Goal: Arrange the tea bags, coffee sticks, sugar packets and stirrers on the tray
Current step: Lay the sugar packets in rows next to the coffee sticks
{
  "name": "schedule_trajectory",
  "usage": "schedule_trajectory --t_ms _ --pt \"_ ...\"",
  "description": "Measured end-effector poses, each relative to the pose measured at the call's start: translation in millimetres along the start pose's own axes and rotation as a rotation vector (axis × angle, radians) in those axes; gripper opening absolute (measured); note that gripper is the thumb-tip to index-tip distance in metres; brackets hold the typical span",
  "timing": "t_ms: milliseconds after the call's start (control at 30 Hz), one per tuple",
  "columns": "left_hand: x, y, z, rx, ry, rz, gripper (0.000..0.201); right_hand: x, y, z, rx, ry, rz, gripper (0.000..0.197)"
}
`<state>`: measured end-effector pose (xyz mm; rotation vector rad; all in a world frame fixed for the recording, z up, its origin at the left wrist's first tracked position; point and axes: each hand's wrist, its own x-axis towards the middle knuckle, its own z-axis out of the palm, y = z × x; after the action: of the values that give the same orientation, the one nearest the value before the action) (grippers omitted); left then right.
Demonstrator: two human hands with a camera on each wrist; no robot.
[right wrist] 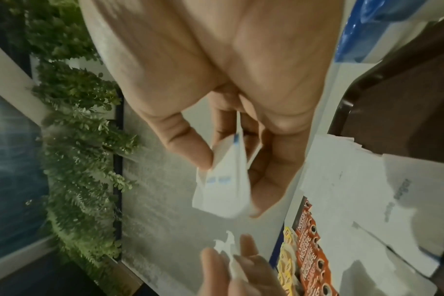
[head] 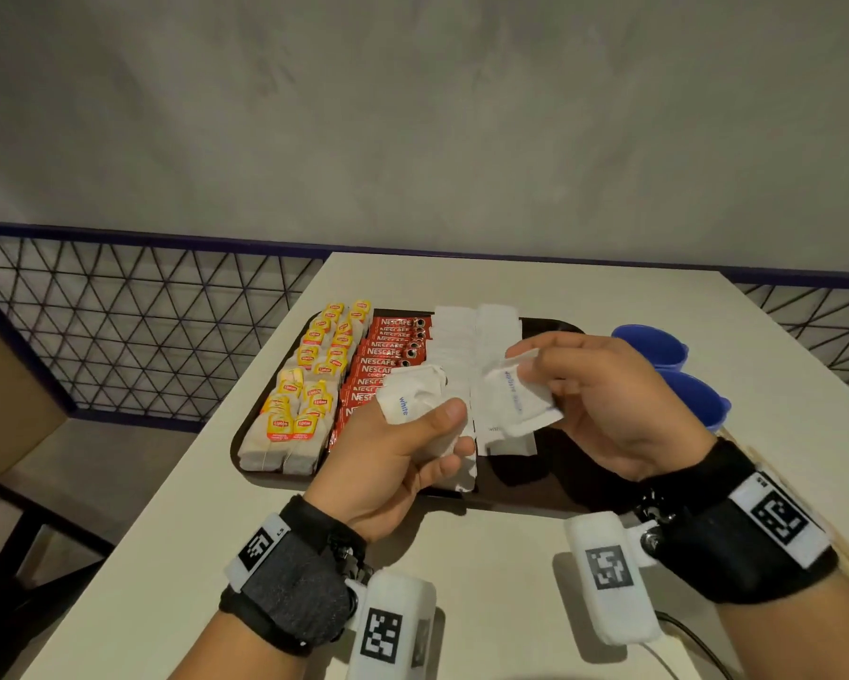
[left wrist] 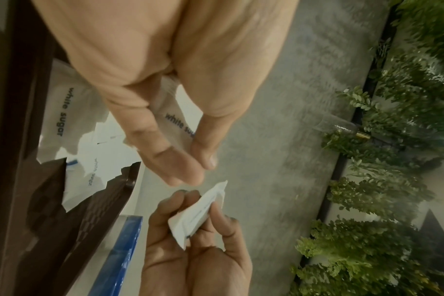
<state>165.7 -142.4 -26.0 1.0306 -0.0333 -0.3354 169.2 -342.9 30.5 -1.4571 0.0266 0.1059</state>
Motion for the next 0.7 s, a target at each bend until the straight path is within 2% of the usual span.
schedule_trajectory --t_ms 67,200,300,400,567,700 --pt "0.8 -0.8 0.7 -0.012 0.016 0.009 0.032 -1.4 0.1 -2.5 -0.005 -0.018 0.022 0.025" --pt "0.4 -1.5 1.8 -0.015 0.017 0.001 0.031 -2.7 5.8 -3.9 -0.153 -0.095 0.023 0.019" --pt "1.3 -3.8 2.3 -0.019 0.021 -0.006 0.030 0.9 10.9 -2.8 -0.212 -0.006 -0.041 0.012" --pt "2.0 -4.4 2.8 -0.057 0.006 -0.017 0.031 3.7 13.4 -2.3 -0.072 0.049 -0.035 0.010" --pt "2.5 -5.5 1.9 -0.021 -0.031 0.071 0.039 2.0 9.9 0.7 0.167 0.016 0.030 0.035" --pt "3.1 -7.6 0.5 0.057 -0.015 0.167 0.044 -2.7 9.8 6.2 0.062 -0.094 0.079 0.039"
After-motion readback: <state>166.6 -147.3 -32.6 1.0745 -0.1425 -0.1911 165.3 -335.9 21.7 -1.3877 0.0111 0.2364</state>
